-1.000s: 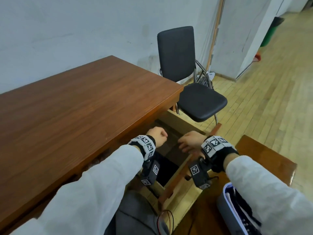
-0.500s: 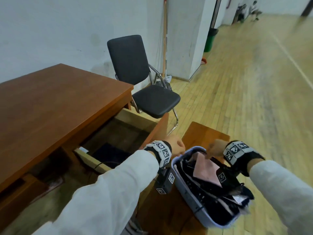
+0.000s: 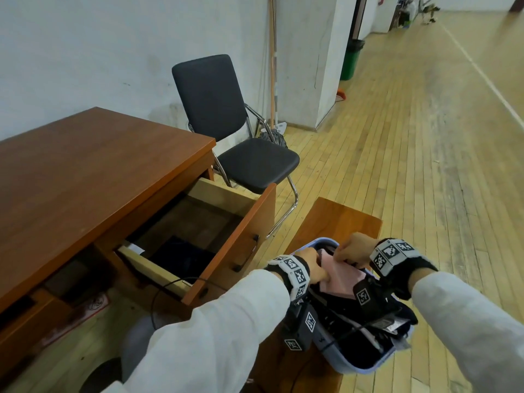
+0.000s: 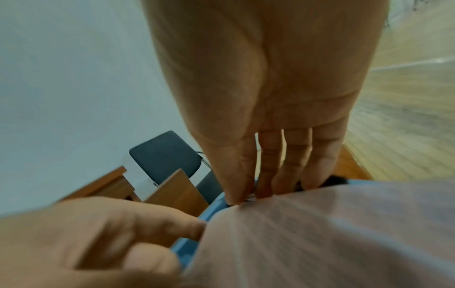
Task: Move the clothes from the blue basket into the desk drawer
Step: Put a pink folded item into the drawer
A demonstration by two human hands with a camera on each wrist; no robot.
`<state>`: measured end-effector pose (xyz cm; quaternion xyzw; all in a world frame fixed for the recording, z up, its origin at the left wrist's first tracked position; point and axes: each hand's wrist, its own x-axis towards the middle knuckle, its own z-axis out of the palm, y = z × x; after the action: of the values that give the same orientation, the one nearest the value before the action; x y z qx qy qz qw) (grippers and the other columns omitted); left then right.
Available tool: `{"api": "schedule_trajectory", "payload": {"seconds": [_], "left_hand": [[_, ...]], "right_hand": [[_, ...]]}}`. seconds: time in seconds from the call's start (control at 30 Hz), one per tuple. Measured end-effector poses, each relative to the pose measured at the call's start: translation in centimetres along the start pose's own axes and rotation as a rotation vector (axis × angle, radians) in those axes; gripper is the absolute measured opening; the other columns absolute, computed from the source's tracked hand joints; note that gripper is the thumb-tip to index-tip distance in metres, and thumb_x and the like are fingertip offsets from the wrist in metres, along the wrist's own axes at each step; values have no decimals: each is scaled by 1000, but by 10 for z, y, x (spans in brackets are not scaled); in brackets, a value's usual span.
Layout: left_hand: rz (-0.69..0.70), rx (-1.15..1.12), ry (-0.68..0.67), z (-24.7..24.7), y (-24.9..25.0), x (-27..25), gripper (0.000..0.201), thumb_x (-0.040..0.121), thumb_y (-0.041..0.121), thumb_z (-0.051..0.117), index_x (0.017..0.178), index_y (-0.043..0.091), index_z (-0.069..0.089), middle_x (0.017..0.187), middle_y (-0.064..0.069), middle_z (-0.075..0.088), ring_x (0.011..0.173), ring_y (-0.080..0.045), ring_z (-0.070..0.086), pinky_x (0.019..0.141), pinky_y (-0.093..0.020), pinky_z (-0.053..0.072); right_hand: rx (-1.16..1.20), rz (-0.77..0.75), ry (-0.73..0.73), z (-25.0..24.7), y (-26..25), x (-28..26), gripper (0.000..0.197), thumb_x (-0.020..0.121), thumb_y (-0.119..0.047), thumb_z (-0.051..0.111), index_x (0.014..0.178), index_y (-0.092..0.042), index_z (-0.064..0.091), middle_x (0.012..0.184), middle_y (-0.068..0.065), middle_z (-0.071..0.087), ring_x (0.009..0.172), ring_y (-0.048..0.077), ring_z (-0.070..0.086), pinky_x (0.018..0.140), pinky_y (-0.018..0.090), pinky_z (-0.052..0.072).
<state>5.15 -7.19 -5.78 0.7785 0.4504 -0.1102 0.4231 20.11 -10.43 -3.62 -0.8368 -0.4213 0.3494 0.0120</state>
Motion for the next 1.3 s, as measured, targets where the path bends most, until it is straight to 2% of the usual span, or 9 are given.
{"api": "schedule_trajectory", "payload": {"seconds": [0.13,0.27,0.43,0.53,0.63,0.73,1.0,1.1,1.3], "left_hand": [[35,-255,168,-10,2,1,31,91,27,56,118,14,45,93,-9,56,74,-21,55,63,-30,48],[64,-496,193,-30,12,-3,8,94,16,54,101,16,58,99,-7,60,82,-25,65,71,-36,60],[87,-664,157,-38,20,-8,17,92,5,57,104,2,67,101,-17,67,91,-29,71,80,-36,60],[146,-642,176,-44,17,-8,22,94,5,51,107,0,68,88,-9,67,75,-19,66,71,-28,56],[220,-374,210,-49,11,-12,23,88,11,59,108,15,69,111,-5,68,103,-21,64,93,-35,53],[267,-206,242,-57,7,-17,37,81,23,71,115,16,59,123,-1,56,114,-18,54,94,-30,44],[364,-174,367,-69,7,-27,23,98,20,49,103,9,68,81,-5,61,75,-20,53,70,-28,44],[306,-235,479,-86,5,-25,26,99,17,43,110,6,64,98,-14,65,90,-28,63,84,-37,53],[270,-489,739,-142,-6,-37,23,95,18,49,99,2,66,95,-16,68,87,-28,61,83,-39,51]], "right_hand": [[-60,-83,-76,-9,-11,-13,39,88,-38,60,101,-2,68,85,8,61,78,22,58,64,28,49],[-37,-111,-272,-18,-18,-32,57,90,-45,58,133,-9,48,126,5,51,125,25,50,72,21,47],[-348,-126,-113,-13,-10,-27,34,87,-31,59,113,-10,63,106,7,70,88,18,63,75,28,51],[-374,-125,110,-27,-11,-29,27,93,-16,49,110,-5,66,103,11,66,97,24,61,83,32,49],[-350,-160,175,-34,-18,-28,22,92,-15,48,90,-6,68,91,11,64,88,24,59,75,33,47],[-392,-213,212,-34,-33,-26,22,90,-19,49,71,-13,59,75,2,57,77,20,54,62,28,42],[-116,-315,351,-38,-41,-27,15,82,-21,63,94,-14,68,86,2,65,82,19,61,66,28,51],[299,-253,375,-32,-28,-20,31,78,-25,73,103,-12,62,96,4,65,86,21,61,72,31,54],[251,-203,136,-11,-26,-9,32,87,-19,66,114,-1,68,95,7,66,86,19,59,79,28,46]]}}
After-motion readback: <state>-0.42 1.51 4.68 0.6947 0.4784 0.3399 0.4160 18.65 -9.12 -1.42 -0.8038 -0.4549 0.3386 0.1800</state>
